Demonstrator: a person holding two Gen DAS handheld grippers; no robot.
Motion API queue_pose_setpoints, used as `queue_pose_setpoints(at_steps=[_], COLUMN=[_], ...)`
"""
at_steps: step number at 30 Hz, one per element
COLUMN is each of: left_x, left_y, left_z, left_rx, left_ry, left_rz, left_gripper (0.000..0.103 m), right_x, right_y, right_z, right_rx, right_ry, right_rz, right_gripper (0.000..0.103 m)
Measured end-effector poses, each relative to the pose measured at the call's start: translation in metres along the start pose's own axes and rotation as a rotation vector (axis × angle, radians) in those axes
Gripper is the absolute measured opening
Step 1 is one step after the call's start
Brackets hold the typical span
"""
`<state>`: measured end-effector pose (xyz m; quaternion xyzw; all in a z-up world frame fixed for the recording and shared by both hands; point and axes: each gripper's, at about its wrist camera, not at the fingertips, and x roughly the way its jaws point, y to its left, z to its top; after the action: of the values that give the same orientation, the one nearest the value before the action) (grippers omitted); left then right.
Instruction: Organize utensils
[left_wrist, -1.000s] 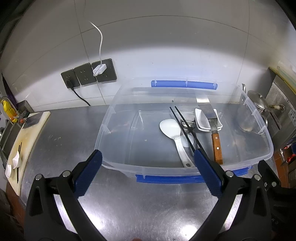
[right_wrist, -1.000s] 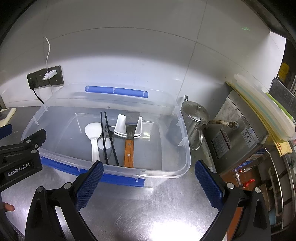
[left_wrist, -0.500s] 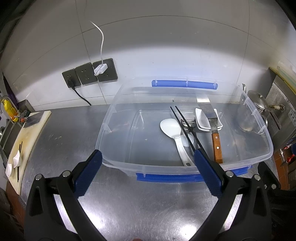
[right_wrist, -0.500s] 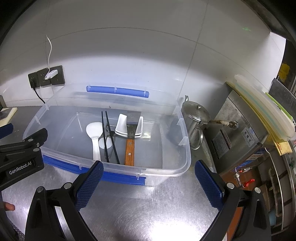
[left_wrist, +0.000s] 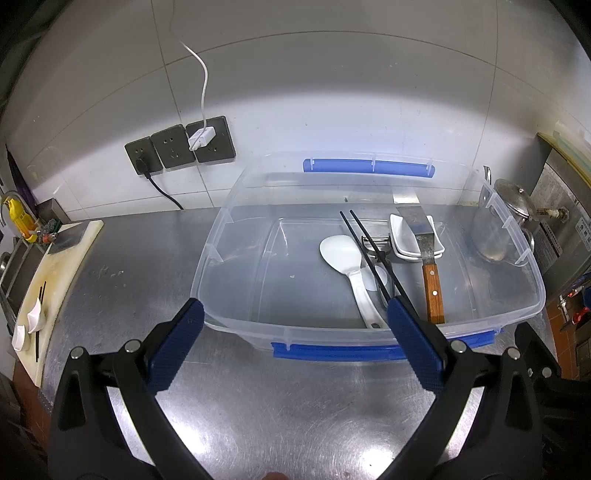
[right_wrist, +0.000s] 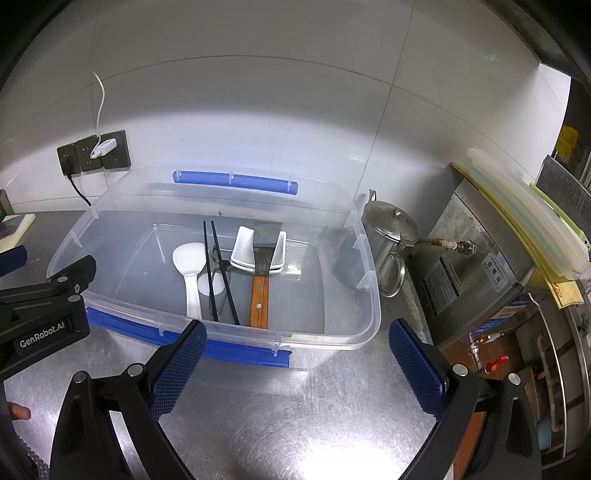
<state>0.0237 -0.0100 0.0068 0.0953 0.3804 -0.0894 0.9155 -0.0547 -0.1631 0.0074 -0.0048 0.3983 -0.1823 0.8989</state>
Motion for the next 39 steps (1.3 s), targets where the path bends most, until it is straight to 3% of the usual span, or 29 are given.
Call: queue_pose_setpoints(at_steps=[39], left_x=[0.012], left_y=[0.002], left_z=[0.005], left_rx=[-0.018], left_ry=[0.013], left_rz=[-0.001], left_gripper=[0.095], right_x=[0.007], right_y=[0.000], right_z=[0.001], right_rx=[-0.001], right_ry=[0.003], right_rz=[-0.001], right_gripper=[0.098])
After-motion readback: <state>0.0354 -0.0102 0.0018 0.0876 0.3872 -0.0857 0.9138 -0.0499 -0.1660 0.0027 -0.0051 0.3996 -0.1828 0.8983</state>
